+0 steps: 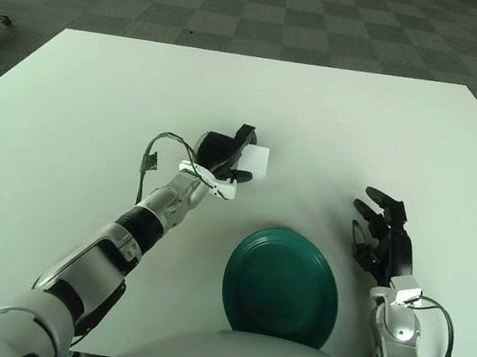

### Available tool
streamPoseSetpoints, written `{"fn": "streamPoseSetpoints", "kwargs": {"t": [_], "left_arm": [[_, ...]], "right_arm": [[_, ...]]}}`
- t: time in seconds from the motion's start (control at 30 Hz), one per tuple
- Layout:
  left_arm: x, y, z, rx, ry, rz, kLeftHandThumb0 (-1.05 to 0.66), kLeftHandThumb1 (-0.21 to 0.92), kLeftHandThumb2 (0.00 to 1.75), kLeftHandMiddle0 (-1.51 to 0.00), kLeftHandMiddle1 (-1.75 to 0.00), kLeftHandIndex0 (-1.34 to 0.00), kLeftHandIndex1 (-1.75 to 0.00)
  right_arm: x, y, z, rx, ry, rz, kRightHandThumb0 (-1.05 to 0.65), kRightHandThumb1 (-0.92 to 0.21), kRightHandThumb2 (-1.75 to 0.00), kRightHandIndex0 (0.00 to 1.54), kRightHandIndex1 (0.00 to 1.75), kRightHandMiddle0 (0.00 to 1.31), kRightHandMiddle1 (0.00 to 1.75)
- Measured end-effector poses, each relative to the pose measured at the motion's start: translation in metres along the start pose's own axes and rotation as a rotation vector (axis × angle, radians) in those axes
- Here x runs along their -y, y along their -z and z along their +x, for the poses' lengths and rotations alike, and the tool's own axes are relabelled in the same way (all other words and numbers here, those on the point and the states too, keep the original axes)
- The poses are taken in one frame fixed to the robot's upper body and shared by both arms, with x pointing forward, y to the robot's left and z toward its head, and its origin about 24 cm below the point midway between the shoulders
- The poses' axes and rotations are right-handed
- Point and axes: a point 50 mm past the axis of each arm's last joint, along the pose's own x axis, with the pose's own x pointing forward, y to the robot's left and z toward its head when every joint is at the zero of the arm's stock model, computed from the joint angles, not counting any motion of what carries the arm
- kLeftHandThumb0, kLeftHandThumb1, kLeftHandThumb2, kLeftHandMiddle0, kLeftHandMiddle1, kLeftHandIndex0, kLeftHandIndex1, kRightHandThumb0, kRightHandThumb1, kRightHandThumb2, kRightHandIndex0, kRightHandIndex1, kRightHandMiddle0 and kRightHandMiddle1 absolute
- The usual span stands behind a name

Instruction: Put the charger into the plate.

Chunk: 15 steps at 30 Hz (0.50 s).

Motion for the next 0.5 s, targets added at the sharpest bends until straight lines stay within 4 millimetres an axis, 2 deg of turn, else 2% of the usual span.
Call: {"fn": "streamPoseSetpoints", "kwargs": {"t": [0.23,0.5], "left_arm": [[-0.022,-0.009,-0.005,0.018,-0.068,-0.024,-0.46,0.64,1.04,-1.37,-1.75,-1.13,-1.75],[-0.07,-0.028,0.0,0.061,-0.232,-0.057,-0.44,0.63,1.03,-1.36,-1.75,-1.13,-1.75]], "right_arm": [[0.001,0.0,0.0,0.0,0.001,0.001,-0.53,-0.91,-0.48,0.35,0.41,0.0,0.95],[0.002,0.001,0.0,-0.004,0.002,0.001,-0.54,-0.91,-0.48,0.34,0.42,0.0,0.94]]}}
